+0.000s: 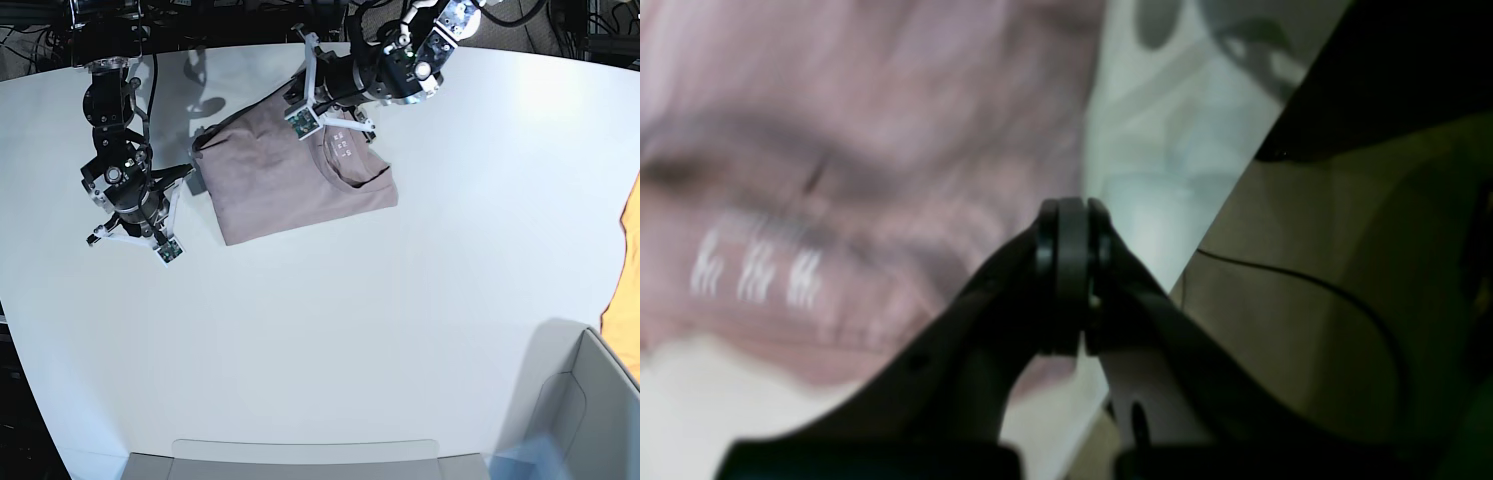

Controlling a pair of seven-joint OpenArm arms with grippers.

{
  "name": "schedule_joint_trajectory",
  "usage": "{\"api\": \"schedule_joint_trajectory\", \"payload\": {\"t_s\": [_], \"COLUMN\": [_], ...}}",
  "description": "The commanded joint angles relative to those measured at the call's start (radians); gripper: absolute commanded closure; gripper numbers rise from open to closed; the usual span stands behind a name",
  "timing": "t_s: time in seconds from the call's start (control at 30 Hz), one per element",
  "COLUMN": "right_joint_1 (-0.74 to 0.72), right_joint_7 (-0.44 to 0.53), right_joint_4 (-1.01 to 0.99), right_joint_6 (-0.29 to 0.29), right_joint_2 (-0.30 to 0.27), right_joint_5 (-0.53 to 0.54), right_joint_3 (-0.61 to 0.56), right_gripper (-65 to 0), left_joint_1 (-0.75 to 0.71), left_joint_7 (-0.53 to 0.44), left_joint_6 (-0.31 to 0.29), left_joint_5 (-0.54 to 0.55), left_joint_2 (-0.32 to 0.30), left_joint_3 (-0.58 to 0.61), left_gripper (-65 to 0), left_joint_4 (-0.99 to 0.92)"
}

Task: Fold the T-shirt properly
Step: 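Release the folded shirt and raise the right gripper away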

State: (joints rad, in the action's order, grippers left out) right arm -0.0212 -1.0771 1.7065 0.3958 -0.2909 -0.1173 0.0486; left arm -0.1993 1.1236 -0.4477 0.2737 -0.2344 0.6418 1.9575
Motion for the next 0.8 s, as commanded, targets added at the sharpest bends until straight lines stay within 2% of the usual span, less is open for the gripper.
{"api": "schedule_joint_trajectory", "payload": {"t_s": [0.0, 0.1, 0.17, 0.2, 0.3, 0.37, 0.43, 0.57, 0.77], "right_joint_1": [-0.01, 0.014, 0.053, 0.073, 0.146, 0.203, 0.241, 0.274, 0.32], "right_joint_7": [0.013, 0.013, 0.013, 0.013, 0.01, 0.01, 0.01, 0.01, 0.008], "right_joint_4": [0.013, 0.0, 0.013, 0.037, 0.145, 0.238, 0.298, 0.318, 0.317], "right_joint_6": [0.001, 0.001, 0.007, 0.027, 0.142, 0.2, 0.208, 0.208, 0.206], "right_joint_2": [-0.006, -0.017, -0.041, -0.058, -0.101, -0.101, -0.101, -0.1, -0.1], "right_joint_5": [0.0, 0.0, 0.0, 0.0, 0.018, 0.064, 0.106, 0.14, 0.132], "right_joint_3": [-0.023, -0.134, -0.215, -0.264, -0.358, -0.347, -0.318, -0.232, -0.088], "right_gripper": [0.0, 0.0, 0.0, 0.0, 0.0, 0.0, 0.0, 0.0, 0.0], "left_joint_1": [0.013, 0.041, 0.056, 0.059, 0.054, 0.036, 0.03, 0.025, 0.024], "left_joint_7": [0.005, 0.009, 0.013, 0.013, 0.013, 0.009, 0.006, 0.002, -0.001], "left_joint_6": [0.002, 0.01, 0.011, 0.011, 0.011, 0.011, 0.011, 0.011, 0.003], "left_joint_5": [-0.024, -0.043, -0.044, -0.044, -0.044, -0.043, -0.041, -0.038, -0.024], "left_joint_2": [0.0, 0.003, -0.003, -0.003, 0.002, 0.003, 0.005, 0.008, 0.073], "left_joint_3": [0.0, -0.02, -0.081, -0.132, -0.345, -0.477, -0.551, -0.555, -0.534], "left_gripper": [0.0, 0.0, 0.0, 0.0, 0.0, 0.0, 0.0, 0.0, 0.0], "left_joint_4": [-0.014, -0.088, -0.117, -0.119, -0.097, -0.07, -0.031, 0.024, 0.059]}}
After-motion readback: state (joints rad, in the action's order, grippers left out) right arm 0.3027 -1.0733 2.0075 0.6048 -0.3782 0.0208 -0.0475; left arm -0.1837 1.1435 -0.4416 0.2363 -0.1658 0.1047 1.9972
